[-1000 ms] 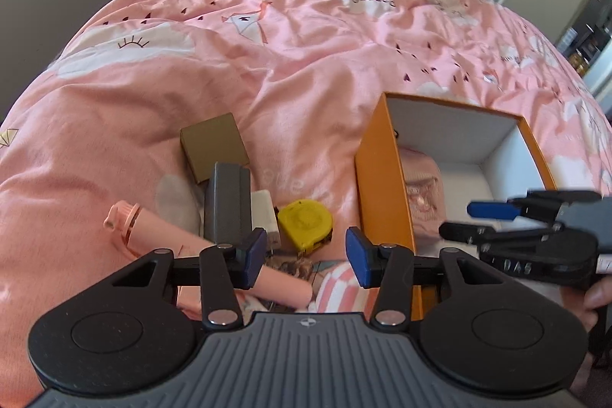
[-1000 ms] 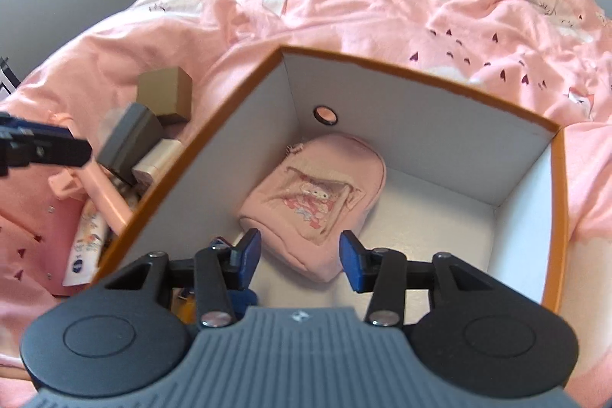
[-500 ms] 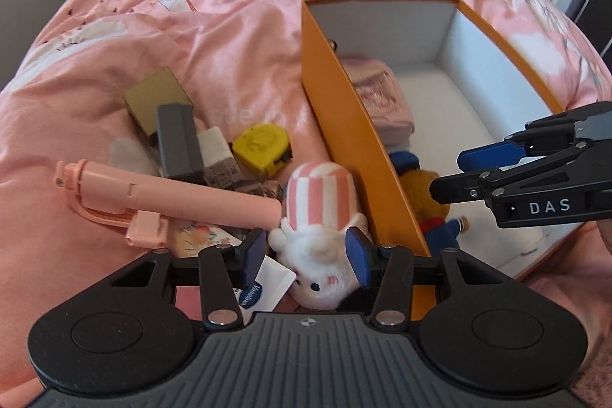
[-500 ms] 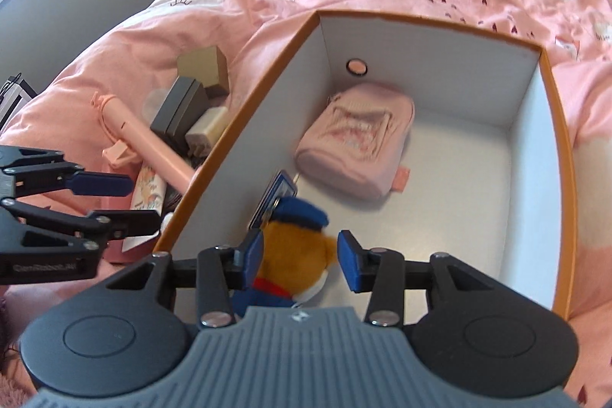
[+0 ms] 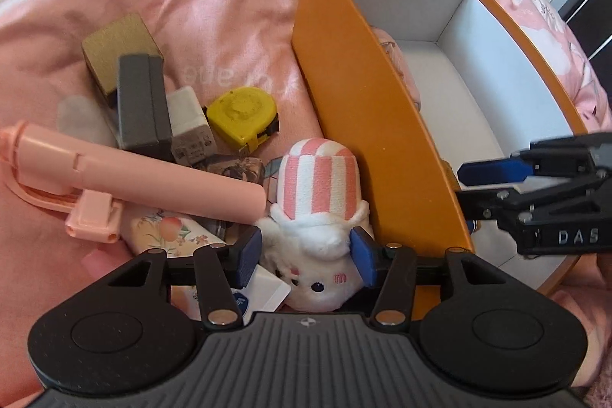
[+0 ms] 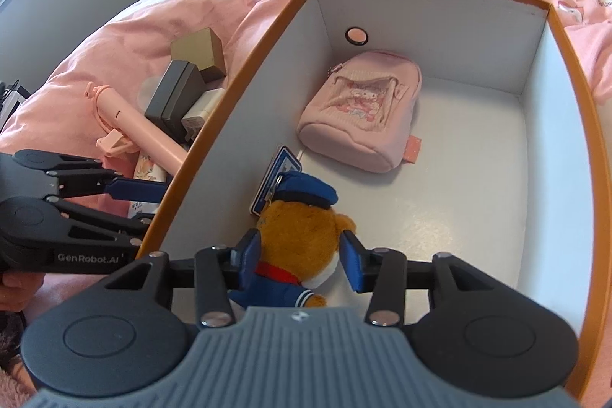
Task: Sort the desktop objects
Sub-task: 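Grasp the striped-hat plush bunny with the left gripper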
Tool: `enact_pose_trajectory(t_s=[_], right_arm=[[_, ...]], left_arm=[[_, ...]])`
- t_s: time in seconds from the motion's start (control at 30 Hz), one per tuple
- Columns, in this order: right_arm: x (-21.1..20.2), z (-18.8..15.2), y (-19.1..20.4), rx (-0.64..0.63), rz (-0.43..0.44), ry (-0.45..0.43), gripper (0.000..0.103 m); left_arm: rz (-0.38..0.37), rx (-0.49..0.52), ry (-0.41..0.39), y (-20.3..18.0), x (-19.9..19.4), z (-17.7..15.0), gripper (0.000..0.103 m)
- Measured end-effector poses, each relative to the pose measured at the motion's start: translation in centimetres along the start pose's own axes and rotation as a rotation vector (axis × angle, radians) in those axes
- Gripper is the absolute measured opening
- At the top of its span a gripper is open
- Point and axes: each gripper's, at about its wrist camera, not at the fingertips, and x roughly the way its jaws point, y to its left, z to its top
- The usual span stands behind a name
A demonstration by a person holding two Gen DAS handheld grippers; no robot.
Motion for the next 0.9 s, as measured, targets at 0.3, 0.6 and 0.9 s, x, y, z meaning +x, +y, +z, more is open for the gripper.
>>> enact_pose_trajectory(t_s=[0.3,0.6,0.9], right_arm=[[0.0,-1.6,-0.2,0.113,0.005,-0.033,0.048],[-0.6,-2.0,0.7,0.118,-0.084,-0.127,0.055],[-1.6,-3.0,0.4,0.123,-0.079,-0.171,0.057]], left_arm=[[-0.12,-0.106,0.049,2.0,1.9,0.1,0.07],[-0.092,-0.245,0.016,2.3,1.7,-0.6,0.063],[0.017,-0.295,-0.009,0.6,-0.4,-0.9,0.049]])
